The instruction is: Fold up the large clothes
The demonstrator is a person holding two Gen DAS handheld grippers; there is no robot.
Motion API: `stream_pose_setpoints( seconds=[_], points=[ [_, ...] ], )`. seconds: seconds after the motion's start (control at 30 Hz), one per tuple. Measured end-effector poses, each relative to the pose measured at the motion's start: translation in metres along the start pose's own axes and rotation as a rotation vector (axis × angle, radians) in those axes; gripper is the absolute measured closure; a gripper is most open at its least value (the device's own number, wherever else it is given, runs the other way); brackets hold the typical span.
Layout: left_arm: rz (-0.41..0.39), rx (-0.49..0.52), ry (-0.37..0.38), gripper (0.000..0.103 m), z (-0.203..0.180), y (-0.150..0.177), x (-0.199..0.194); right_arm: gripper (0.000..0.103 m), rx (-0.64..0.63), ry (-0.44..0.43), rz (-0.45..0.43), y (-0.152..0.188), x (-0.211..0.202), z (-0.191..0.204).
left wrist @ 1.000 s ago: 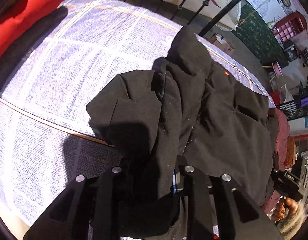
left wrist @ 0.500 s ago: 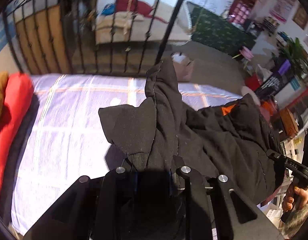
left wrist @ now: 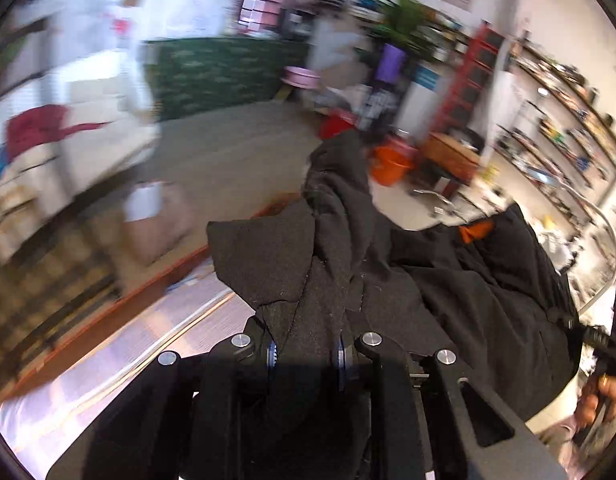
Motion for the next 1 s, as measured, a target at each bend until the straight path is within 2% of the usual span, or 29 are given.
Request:
stream_pose_setpoints(
  seconds=[0.07,0.13,0.17,0.23,0.27,0.33,0.37,0.43,0.53,0.6,0.67,0.73,0.8,0.83,0.9,0.97,1.0],
  points=[
    [0.057,0.039,0.041,0.083,-0.030,-0.014,0.062,0.084,0.116,0.089,-0.060,-0.003,-0.013,-0.048],
    [0.154,0.078,0.051,0.082,-0.056,-0.011,0.125,0.083,0.222,0.143,-0.082,0.008,-0.018,-0.086],
    [0.205,0.101,0.042,0.081,-0.063,-0.005,0.153,0.083,0.299,0.162,-0.097,0.020,-0.018,-0.113],
    [0.320,0.136,-0.021,0.078,-0.074,0.016,0.209,0.083,0.437,0.202,-0.087,0.050,-0.010,-0.159],
    [0.335,0.152,-0.056,0.071,-0.079,0.025,0.229,0.083,0.536,0.204,-0.071,0.070,-0.002,-0.181],
    [0.331,0.143,-0.066,0.063,-0.082,0.029,0.247,0.079,0.657,0.155,-0.072,0.096,0.007,-0.212],
    [0.345,0.122,-0.062,0.061,-0.080,0.029,0.253,0.079,0.683,0.140,-0.077,0.103,0.010,-0.218],
    [0.367,0.090,-0.049,0.059,-0.072,0.031,0.259,0.078,0.656,0.146,-0.069,0.102,0.011,-0.220],
    [0.372,0.120,-0.044,0.054,-0.061,0.027,0.262,0.074,0.636,0.162,-0.061,0.104,0.019,-0.218],
    [0.372,0.122,-0.047,0.051,-0.061,0.028,0.262,0.070,0.658,0.168,-0.058,0.108,0.026,-0.220],
    [0.373,0.105,-0.063,0.040,-0.054,0.029,0.262,0.066,0.690,0.170,-0.056,0.109,0.032,-0.219],
    [0.358,0.083,-0.084,0.034,-0.046,0.023,0.262,0.062,0.698,0.184,-0.046,0.109,0.032,-0.218],
    [0.335,0.055,-0.082,0.034,-0.041,0.018,0.258,0.056,0.699,0.193,-0.034,0.116,0.028,-0.215],
    [0.321,0.029,-0.080,0.034,-0.039,0.014,0.251,0.050,0.702,0.201,-0.025,0.116,0.027,-0.215],
    [0.266,-0.069,-0.044,0.034,-0.031,0.007,0.229,0.047,0.719,0.200,-0.012,0.118,0.025,-0.218],
    [0.223,-0.161,-0.019,0.030,-0.022,0.003,0.202,0.045,0.743,0.189,-0.001,0.119,0.025,-0.220],
    [0.202,-0.199,-0.015,0.028,-0.017,0.004,0.187,0.039,0.753,0.196,0.005,0.120,0.025,-0.220]
  ],
)
Point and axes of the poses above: each gripper's, at about its wrist camera, not at the fingertips, and x roughly the way its jaws point, z to its left, y to its underside, the point moved 7 cm from there along x, roughly the way its jaws point, and after that the axes turned 9 degrees about -y, right-handed, at the moved point
